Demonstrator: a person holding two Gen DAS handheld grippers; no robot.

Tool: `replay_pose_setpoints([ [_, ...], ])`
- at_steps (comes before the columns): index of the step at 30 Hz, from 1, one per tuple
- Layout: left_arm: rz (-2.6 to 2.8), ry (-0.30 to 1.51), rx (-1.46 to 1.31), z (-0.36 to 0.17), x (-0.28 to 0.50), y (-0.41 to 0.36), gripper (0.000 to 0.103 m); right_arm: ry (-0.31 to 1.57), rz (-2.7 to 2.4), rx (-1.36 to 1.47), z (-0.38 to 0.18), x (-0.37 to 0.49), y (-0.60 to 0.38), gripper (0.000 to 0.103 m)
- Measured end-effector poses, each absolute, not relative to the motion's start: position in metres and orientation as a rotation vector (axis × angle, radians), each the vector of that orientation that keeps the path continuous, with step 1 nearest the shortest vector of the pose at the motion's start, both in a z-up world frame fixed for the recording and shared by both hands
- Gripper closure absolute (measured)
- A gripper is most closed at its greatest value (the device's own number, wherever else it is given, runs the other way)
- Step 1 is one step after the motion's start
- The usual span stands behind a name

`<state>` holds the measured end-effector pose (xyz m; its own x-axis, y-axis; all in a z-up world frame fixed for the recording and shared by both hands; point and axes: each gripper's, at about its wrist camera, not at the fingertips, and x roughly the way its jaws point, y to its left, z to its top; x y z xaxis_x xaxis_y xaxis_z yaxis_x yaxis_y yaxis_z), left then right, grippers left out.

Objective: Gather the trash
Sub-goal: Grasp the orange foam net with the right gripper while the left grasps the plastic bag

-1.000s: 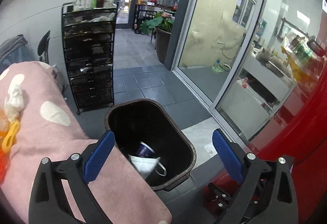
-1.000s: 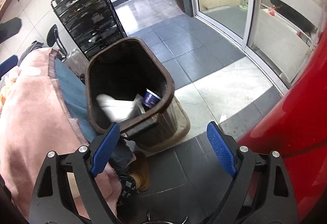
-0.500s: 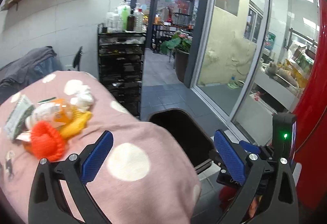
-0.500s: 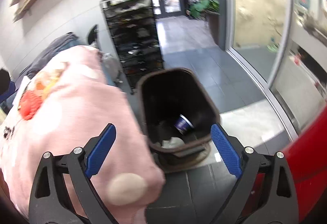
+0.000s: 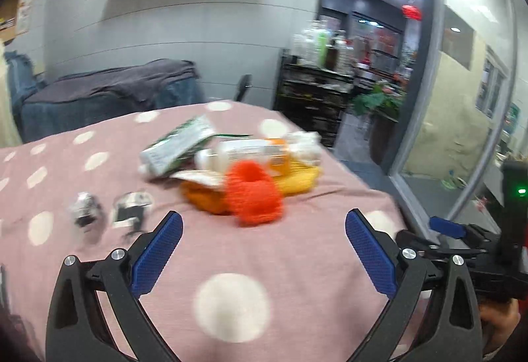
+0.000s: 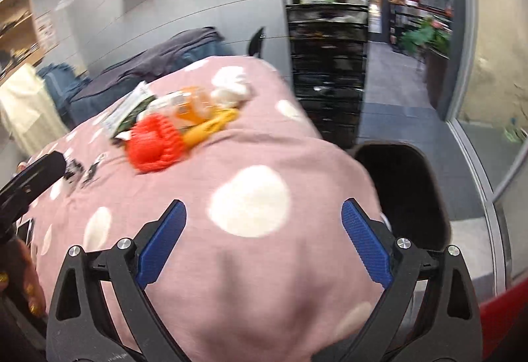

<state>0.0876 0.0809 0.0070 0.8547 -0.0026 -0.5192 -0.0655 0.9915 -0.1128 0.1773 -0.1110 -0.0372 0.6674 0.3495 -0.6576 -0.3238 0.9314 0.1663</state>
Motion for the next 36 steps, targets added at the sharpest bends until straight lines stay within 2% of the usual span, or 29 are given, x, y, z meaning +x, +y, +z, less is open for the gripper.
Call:
replay_pose_setpoints([
  [10,0.338,0.609,-0.193,-0.014,0.083,0.196,0.006,0.807,0.577,-0.091,-0.032,0.198,-0.008,0.009],
  [17,0.393,0.753,-0.267,-0.042,0.109,0.250,0.006,0.876,0.573,-0.179,-0.042,0.238,0.052,0.009],
  [21,0.365,0.775,-0.307,-0.051,0.124,0.259,0.010,0.919,0.528,-0.230,-0.055,0.263,0.074,0.009],
  [23,0.377,0.787,-0.289,-0.054,0.129,0.259,0.018,0.924,0.505,-0.248,-0.058,0.269,0.078,0.009],
  [24,0.382,0.795,-0.289,-0.056,0.131,0.260,0.029,0.926,0.504,-0.255,-0.060,0.271,0.080,0.012],
  [25,0.380,0.798,-0.300,-0.059,0.133,0.261,0.039,0.930,0.506,-0.258,-0.061,0.273,0.082,0.022],
  [27,0.365,0.806,-0.341,-0.063,0.134,0.264,0.047,0.941,0.509,-0.256,-0.064,0.275,0.083,0.036],
  [28,0.368,0.798,-0.354,-0.063,0.132,0.265,0.048,0.943,0.515,-0.252,-0.065,0.275,0.082,0.046],
  [30,0.371,0.785,-0.363,-0.062,0.129,0.264,0.051,0.945,0.522,-0.244,-0.066,0.273,0.080,0.058],
  [34,0.357,0.753,-0.370,-0.056,0.119,0.257,0.052,0.924,0.561,-0.192,-0.060,0.265,0.071,0.068],
  [36,0.348,0.727,-0.370,-0.050,0.114,0.251,0.052,0.902,0.574,-0.175,-0.054,0.259,0.068,0.070],
])
